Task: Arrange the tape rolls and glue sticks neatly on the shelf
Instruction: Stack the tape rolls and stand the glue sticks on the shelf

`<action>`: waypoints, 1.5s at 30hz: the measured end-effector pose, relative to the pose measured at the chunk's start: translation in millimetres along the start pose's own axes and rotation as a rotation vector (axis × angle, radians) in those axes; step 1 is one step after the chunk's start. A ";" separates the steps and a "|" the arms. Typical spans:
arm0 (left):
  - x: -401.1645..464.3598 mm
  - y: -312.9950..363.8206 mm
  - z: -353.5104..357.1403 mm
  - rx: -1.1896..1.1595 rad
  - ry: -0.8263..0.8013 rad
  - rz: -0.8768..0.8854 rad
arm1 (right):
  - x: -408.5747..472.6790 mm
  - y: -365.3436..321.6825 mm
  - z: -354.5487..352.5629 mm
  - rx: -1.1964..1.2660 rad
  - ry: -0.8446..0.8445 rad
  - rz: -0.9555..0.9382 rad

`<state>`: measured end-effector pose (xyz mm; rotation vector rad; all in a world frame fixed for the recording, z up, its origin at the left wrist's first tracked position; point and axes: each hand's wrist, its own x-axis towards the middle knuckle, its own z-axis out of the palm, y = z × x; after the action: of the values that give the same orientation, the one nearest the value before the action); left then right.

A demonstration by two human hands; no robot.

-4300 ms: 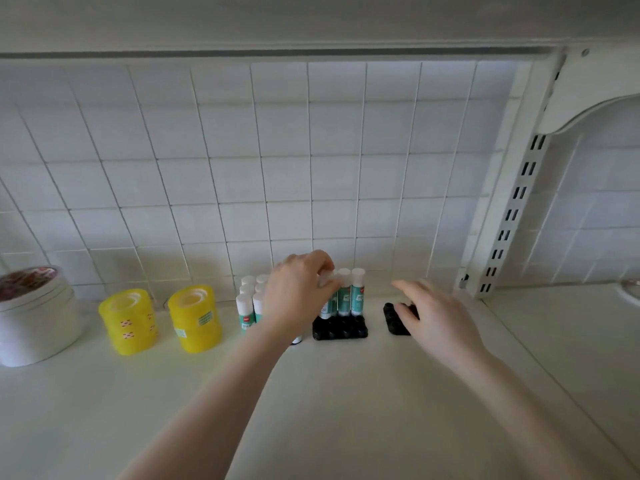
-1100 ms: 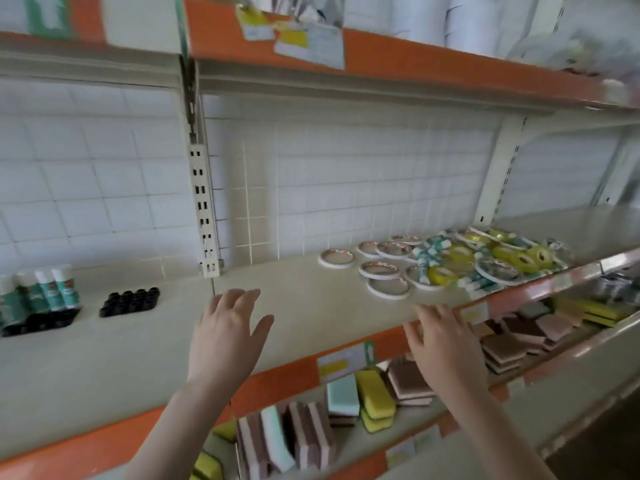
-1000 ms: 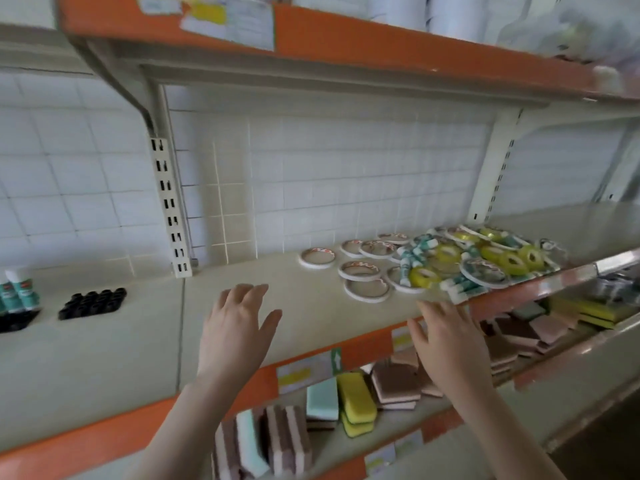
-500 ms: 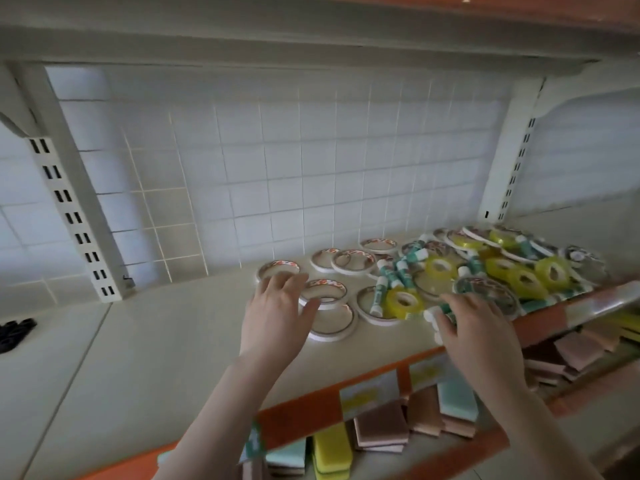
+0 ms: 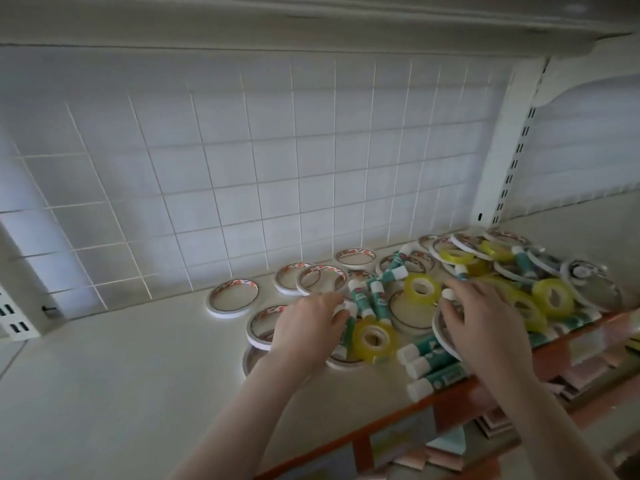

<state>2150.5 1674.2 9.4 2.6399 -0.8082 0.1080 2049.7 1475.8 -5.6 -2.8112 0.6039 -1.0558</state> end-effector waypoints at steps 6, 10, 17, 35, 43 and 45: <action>8.7 5.3 1.6 0.041 -0.043 -0.062 | 30.1 14.6 8.4 0.089 -0.078 -0.100; 14.9 15.0 2.2 0.012 -0.046 -0.112 | 53.9 15.4 12.9 0.122 -0.153 -0.145; 18.3 24.9 3.4 0.060 -0.023 -0.132 | 74.6 12.6 28.8 0.171 -0.277 -0.216; 7.3 10.0 -12.3 -0.357 0.188 -0.246 | 92.5 7.1 54.8 0.198 -0.429 -0.386; -4.5 7.9 -21.5 -0.470 0.311 -0.239 | 92.4 9.6 36.7 0.364 -0.320 -0.297; -9.2 10.0 -25.4 -0.508 0.364 -0.249 | 91.7 10.1 32.3 0.403 -0.232 -0.288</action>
<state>2138.3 1680.9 34.6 2.1270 -0.3256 0.2676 2130.0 1428.8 24.3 -2.6434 -0.0391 -0.7607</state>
